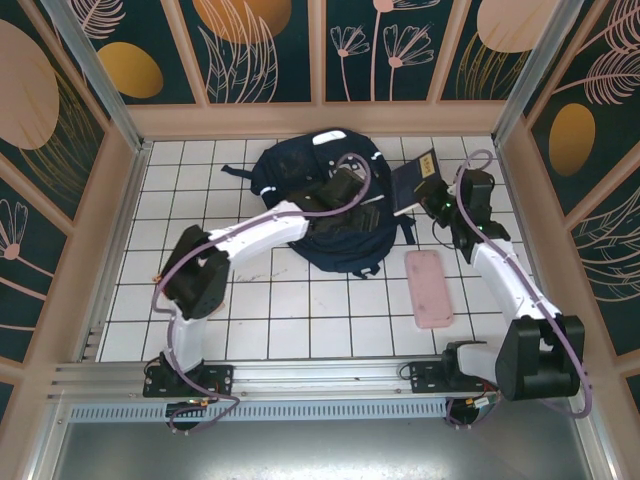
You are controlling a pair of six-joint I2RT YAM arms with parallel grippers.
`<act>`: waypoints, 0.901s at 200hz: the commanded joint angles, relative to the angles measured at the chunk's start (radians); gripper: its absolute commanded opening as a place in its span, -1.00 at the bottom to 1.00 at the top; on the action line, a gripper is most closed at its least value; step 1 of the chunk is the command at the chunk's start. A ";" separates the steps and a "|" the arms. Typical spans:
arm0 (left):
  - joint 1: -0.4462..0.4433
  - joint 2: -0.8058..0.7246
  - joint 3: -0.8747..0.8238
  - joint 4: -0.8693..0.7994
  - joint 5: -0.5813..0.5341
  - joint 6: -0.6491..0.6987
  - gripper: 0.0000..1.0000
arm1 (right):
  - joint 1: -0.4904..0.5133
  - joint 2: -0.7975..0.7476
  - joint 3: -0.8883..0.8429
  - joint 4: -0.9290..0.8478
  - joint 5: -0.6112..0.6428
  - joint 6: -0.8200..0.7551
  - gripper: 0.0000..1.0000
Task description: Pack the student bag
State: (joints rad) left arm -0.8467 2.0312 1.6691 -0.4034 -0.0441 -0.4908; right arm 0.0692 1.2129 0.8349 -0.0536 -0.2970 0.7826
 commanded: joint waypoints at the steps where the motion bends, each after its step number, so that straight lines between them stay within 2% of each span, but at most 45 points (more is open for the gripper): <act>1: -0.009 0.074 0.123 -0.179 -0.066 0.125 0.46 | -0.031 -0.051 -0.031 -0.007 -0.041 -0.019 -0.79; 27: -0.014 0.182 0.237 -0.254 -0.104 0.183 0.46 | -0.075 -0.069 -0.058 -0.016 -0.067 -0.016 -0.78; 46: -0.012 0.242 0.296 -0.283 -0.173 0.227 0.45 | -0.094 -0.071 -0.069 -0.014 -0.086 -0.013 -0.78; 73: -0.012 0.308 0.382 -0.328 -0.225 0.265 0.36 | -0.098 -0.072 -0.074 -0.017 -0.091 -0.013 -0.78; 90: -0.012 0.324 0.394 -0.330 -0.213 0.286 0.32 | -0.100 -0.075 -0.076 -0.018 -0.091 -0.011 -0.78; 109: -0.012 0.335 0.397 -0.340 -0.167 0.320 0.39 | -0.100 -0.079 -0.080 -0.020 -0.090 -0.009 -0.78; 141: -0.012 0.334 0.388 -0.355 -0.184 0.345 0.48 | -0.100 -0.083 -0.088 -0.018 -0.094 -0.002 -0.78; 159: -0.012 0.333 0.386 -0.350 -0.259 0.342 0.31 | -0.100 -0.083 -0.093 -0.013 -0.099 0.004 -0.78; 180: -0.011 0.333 0.399 -0.349 -0.359 0.318 -0.17 | -0.100 -0.087 -0.095 -0.012 -0.104 0.010 -0.78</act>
State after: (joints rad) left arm -0.8673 2.3516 2.0422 -0.7139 -0.2523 -0.1753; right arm -0.0246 1.1580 0.7506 -0.0963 -0.3702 0.7872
